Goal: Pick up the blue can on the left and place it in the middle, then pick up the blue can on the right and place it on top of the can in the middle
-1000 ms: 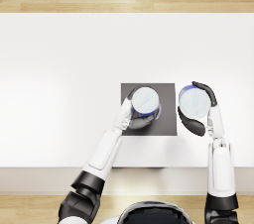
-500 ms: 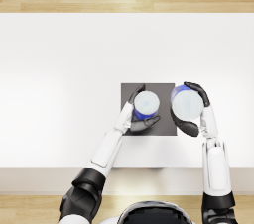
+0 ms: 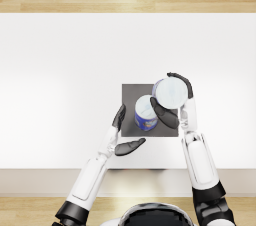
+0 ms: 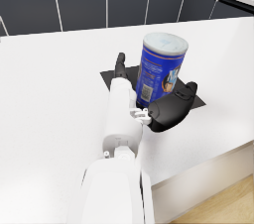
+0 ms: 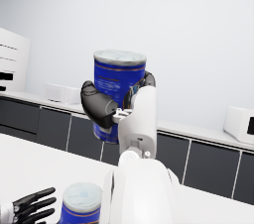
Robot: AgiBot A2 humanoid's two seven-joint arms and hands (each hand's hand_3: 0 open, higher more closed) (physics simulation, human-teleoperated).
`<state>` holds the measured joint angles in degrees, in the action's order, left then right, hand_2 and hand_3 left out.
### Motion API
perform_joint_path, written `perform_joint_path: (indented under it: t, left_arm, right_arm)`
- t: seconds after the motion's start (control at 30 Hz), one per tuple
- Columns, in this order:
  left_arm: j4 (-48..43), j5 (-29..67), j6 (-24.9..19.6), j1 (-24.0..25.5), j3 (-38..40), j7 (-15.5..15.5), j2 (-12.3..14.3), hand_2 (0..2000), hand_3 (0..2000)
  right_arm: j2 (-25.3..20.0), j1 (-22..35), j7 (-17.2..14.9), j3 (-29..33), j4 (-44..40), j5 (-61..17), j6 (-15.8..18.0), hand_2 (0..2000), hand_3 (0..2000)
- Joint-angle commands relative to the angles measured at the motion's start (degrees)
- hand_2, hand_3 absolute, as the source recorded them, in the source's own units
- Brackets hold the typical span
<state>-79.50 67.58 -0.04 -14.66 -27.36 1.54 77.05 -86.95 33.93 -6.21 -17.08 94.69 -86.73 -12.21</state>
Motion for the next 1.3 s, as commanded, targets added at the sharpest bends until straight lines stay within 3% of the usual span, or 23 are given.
perform_joint_path:
  t: [0.03,0.1,0.2,0.37,0.63,0.87,0.9,0.93,1.0,1.03,1.07,1.1,1.3]
  left_arm:
    - [-1.71,0.00,0.01,6.17,-1.82,-0.44,-4.76,0,0]
    - [1.09,0.01,0.00,6.63,-1.78,-0.58,-4.60,0,0]
    - [3.62,0.03,-0.39,6.40,-2.16,6.87,-4.25,0,0]
    - [4.17,-0.02,-1.12,6.25,-2.48,11.73,-4.11,0,0]
    - [3.23,0.04,-0.02,6.36,-3.29,12.39,-4.58,0,0]
    - [-1.43,0.09,0.66,7.52,-3.13,9.50,-5.59,0,0]
    - [-2.13,0.09,0.80,7.55,-3.03,8.90,-5.56,0,0]
    - [-2.85,0.08,0.64,7.67,-2.72,8.11,-5.57,0,0]
    - [-5.20,0.06,0.25,8.15,-1.92,6.19,-5.72,0,0]
    - [-6.78,0.05,0.10,8.18,-1.12,4.60,-5.60,0,0]
    - [-9.38,0.04,0.08,8.20,0.07,2.86,-5.43,0,0]
    - [-11.83,0.04,0.07,8.02,1.61,1.61,-5.07,0,0]
    - [-23.39,0.02,0.04,4.53,11.89,-1.11,-1.20,0,0]
  right_arm:
    - [-1.36,2.27,-0.92,-3.17,-1.55,0.00,-1.54,2000,1520]
    - [-1.56,2.09,-2.09,-5.09,-2.47,0.01,-3.36,2000,1520]
    - [-1.85,1.84,-2.82,-6.95,-4.94,0.02,-4.63,2000,1520]
    - [-2.02,0.95,-3.15,-7.38,-9.85,0.02,-5.29,2000,1520]
    - [-1.73,-1.37,-3.30,-8.79,-11.85,0.03,-5.67,2000,1520]
    - [-2.42,-1.70,-3.24,-7.99,-11.85,0.03,-5.67,2000,1520]
    - [-2.51,-1.74,-3.16,-7.88,-11.85,0.03,-5.73,639,1193]
    - [-2.47,-2.04,-3.41,-7.67,-11.45,0.03,-7.07,0,867]
    - [-2.68,-2.03,-4.11,-7.16,-10.69,0.01,-10.00,0,213]
    - [-2.85,-1.88,-4.30,-6.73,-10.34,0.00,-10.96,0,0]
    - [13.26,9.31,-4.44,-27.48,-9.53,0.00,-11.54,0,0]
    - [1.13,0.59,-4.54,-10.79,-8.46,0.03,-12.43,0,0]
    - [0.13,1.36,-4.76,-6.22,-1.96,-0.03,-13.04,0,0]
